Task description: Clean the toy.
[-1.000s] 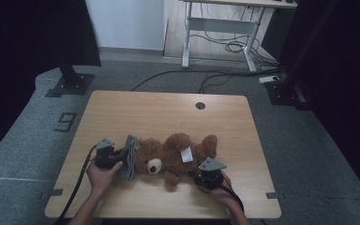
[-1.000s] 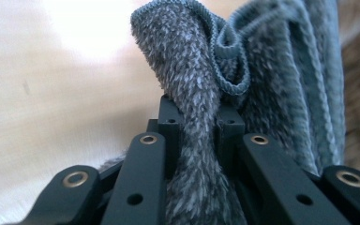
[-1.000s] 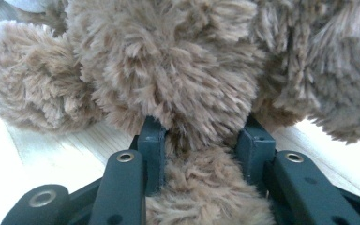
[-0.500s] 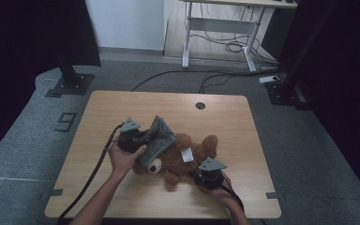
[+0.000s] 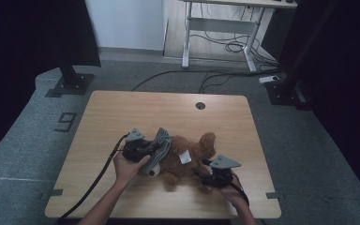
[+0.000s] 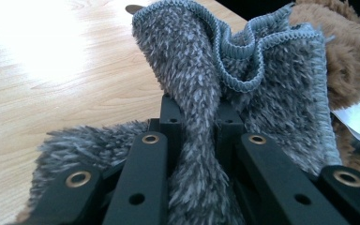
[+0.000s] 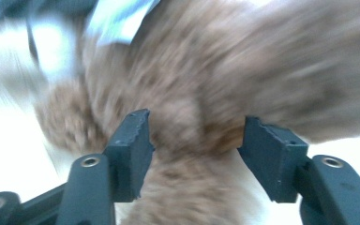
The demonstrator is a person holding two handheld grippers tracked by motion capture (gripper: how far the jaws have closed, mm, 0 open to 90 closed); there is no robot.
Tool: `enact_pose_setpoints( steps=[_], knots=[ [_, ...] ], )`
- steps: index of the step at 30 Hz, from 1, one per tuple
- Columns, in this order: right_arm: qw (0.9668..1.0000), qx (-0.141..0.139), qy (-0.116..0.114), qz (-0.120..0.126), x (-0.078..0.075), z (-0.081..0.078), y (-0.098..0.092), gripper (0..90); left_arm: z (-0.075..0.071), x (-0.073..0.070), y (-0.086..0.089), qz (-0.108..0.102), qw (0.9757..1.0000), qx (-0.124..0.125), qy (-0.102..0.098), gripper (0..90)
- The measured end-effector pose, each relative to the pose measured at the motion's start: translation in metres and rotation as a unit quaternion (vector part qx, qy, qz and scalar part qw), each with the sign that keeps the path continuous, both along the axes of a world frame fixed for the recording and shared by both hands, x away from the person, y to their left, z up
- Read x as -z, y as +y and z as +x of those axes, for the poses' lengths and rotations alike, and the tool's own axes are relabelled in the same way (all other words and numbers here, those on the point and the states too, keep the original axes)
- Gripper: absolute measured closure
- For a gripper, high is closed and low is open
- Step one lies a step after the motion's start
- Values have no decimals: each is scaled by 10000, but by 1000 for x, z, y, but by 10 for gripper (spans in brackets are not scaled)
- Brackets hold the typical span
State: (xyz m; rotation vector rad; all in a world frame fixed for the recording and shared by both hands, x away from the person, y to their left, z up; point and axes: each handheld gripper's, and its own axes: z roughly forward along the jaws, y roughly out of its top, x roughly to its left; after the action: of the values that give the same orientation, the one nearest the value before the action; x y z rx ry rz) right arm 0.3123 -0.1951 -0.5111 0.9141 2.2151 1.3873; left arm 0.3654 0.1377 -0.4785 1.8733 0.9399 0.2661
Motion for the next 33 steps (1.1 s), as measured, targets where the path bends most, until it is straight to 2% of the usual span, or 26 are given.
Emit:
enact_pose_setpoints(
  steps=[2, 6, 9, 12, 13, 15, 17, 19, 21, 24, 27, 29, 31, 33],
  knots=[
    [9994, 215, -60, 266, -12, -1, -14, 368, -5, 1, 0, 13, 10000, 20, -54, 784],
    [9974, 535, -173, 461, -25, 1, -33, 283, -13, 2, 2, -60, 9999, 101, -72, 784],
    [9965, 548, -108, 626, -27, 7, -37, 251, -20, 4, 3, -103, 9997, 156, -127, 784],
    [9969, 523, 6, 589, -24, 16, -33, 231, -26, 5, 5, -138, 9996, 191, -148, 784],
    [9968, 487, 64, 625, -23, 19, -30, 253, -27, 4, 6, -151, 9996, 208, -142, 784],
    [9972, 316, 80, 676, -21, 20, -26, 396, -28, 4, 6, -172, 9996, 213, -114, 783],
    [9982, 302, -64, 504, -20, 17, -18, 497, -28, 0, 7, -242, 9994, 237, -48, 781],
    [9986, 339, -190, 347, -18, 15, -15, 540, -25, -7, 8, -305, 9992, 240, 16, 777],
    [9983, 413, -254, 325, -16, 13, -15, 566, -22, -17, 5, -315, 9992, 259, -8, 776],
    [9980, 477, -317, 280, -13, 12, -16, 593, -18, -34, -7, -477, 9980, 416, -91, 775],
    [9978, 487, -368, 248, -12, 12, -16, 601, -18, -54, -33, -472, 9964, 653, -270, 775],
    [9978, 467, -409, 249, -12, 11, -16, 604, -15, -63, -54, -374, 9955, 790, -367, 775],
    [9976, 452, -470, 254, -11, 11, -15, 606, -10, -67, -76, -251, 9952, 891, -330, 774],
    [9974, 423, -531, 239, -11, 10, -15, 607, -4, -64, -96, -70, 9949, 980, -228, 774]
  ],
)
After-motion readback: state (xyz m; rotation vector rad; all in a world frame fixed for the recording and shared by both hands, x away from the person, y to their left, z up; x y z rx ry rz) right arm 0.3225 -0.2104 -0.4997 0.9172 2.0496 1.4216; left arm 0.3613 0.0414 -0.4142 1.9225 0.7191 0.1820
